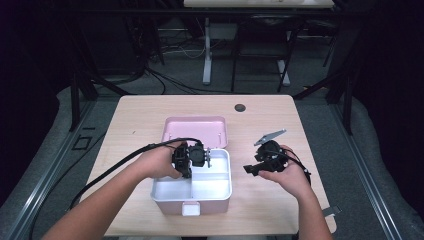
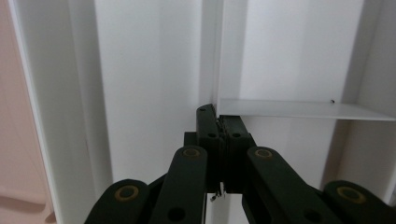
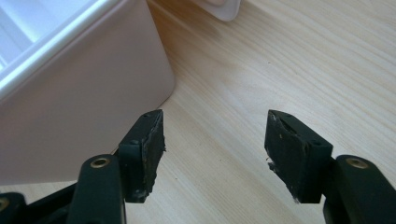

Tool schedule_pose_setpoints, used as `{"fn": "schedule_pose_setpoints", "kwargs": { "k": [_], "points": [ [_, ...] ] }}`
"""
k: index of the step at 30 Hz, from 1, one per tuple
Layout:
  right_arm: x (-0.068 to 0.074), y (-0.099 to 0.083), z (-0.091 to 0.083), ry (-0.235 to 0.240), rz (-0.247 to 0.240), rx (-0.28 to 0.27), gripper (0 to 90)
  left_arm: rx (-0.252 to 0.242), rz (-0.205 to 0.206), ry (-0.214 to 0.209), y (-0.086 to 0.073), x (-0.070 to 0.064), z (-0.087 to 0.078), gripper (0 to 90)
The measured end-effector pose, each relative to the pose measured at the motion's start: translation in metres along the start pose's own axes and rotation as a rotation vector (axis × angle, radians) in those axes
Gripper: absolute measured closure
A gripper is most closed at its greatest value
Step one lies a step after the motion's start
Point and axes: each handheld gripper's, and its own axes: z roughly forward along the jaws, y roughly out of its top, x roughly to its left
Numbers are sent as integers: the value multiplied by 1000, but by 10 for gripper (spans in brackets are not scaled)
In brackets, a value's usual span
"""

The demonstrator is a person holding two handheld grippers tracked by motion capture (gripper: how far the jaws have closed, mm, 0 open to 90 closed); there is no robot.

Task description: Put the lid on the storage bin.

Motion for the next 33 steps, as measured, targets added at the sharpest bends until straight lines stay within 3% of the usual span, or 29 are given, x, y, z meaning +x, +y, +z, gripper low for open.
{"fn": "schedule_pose_setpoints", "kwargs": {
  "k": [8,16,19,21,24,29,31,33],
  "points": [
    [-1,2,2,-22,25,-11,409,4,-2,5,1,-1,3,884],
    [-5,13,4,-21,57,-63,474,0,-17,8,1,-2,4,879],
    [-5,19,8,-30,48,-61,496,6,-18,10,1,-2,4,877],
    [-6,24,8,-53,58,-71,513,8,-20,16,1,-2,4,876],
    [-8,32,6,-48,77,-93,507,13,-21,15,1,-3,3,875],
    [-10,46,5,-56,117,-87,506,12,-24,18,1,-3,4,874],
    [-10,51,6,-85,122,-81,507,11,-25,18,1,-3,4,874],
    [-12,55,6,-71,126,-88,516,11,-25,19,1,-3,4,874]
  ]
}}
